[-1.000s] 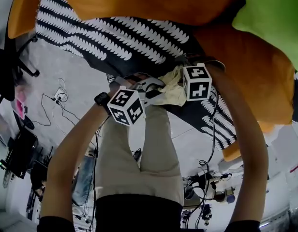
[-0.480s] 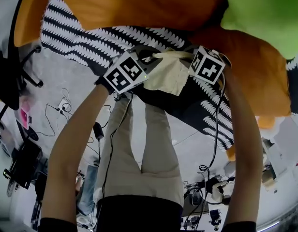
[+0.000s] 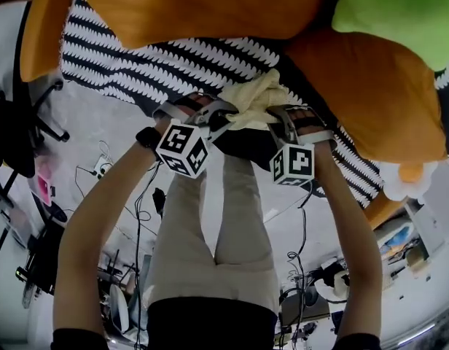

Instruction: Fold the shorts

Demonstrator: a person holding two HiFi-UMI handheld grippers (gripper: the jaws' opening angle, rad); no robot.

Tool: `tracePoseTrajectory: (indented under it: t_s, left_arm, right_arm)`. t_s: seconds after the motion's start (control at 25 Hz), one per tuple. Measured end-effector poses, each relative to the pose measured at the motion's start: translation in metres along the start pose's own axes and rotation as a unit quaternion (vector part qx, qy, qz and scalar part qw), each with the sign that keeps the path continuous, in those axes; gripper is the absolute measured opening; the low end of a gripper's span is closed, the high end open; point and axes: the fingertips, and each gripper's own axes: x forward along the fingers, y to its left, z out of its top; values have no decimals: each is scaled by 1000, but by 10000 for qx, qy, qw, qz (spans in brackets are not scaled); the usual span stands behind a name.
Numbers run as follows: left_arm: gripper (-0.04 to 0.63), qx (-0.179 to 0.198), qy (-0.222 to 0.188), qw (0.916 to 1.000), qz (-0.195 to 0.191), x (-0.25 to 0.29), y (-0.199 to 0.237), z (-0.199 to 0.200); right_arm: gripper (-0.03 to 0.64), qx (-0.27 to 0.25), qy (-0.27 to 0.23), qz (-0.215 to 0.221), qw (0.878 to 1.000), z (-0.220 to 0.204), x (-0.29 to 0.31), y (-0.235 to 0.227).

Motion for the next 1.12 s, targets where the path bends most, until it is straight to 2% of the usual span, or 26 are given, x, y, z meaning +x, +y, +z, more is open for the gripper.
tracePoseTrajectory:
  t_s: [0.12,0.24,0.36,0.4,0.48,0.56,0.64,0.68,0.72,0.8,0.84,0.88,0.96,1.04,1.12]
  left_arm:
    - [35,89,48,9996,-247,15,-32,-7]
    - [35,-22,-3,9997,-243,24,-44,-6]
    - [35,-102,-107,9998,-138,25,-45,2]
    - [35,-64,-132,9998,-135,25,-46,4]
    - [35,91,-161,9997,-154,22,-46,6]
    - [35,289,-161,9993,-174,18,-42,9]
    - [35,441,-149,9988,-164,14,-35,13]
    - [35,467,-147,9987,-142,11,-31,14]
    - [35,458,-147,9988,-107,9,-26,13]
    - [35,388,-147,9991,-10,6,-16,6]
    - [35,344,-150,9993,33,4,-12,1]
    - [35,300,-155,9994,64,2,-11,-3]
    - [35,233,-164,9996,87,0,-12,-9]
    - [35,190,-168,9996,85,1,-19,-9]
    - [35,175,-161,9997,35,5,-31,-8]
  right_arm:
    - [69,130,62,192,9997,-8,10,35]
    - [90,305,32,181,9994,-17,12,46]
    - [273,411,41,106,9991,-33,15,32]
    - [318,403,43,147,9991,-36,17,24]
    - [461,150,100,421,9990,-37,26,6]
    - [531,-392,242,887,9950,-33,34,-12]
    - [554,-970,517,1398,9841,-31,38,-25]
    - [547,-1198,668,1625,9771,-30,38,-29]
    - [476,-1365,783,1793,9711,-28,37,-33]
    - [223,-1480,822,1817,9687,-20,35,-45]
    - [151,-1413,762,1697,9723,-16,33,-50]
    - [108,-1275,676,1545,9774,-13,30,-51]
    - [62,-953,474,1198,9871,-11,19,-43]
    - [58,-815,317,728,9935,-15,3,-25]
    - [58,-855,294,55,9959,-21,-7,-4]
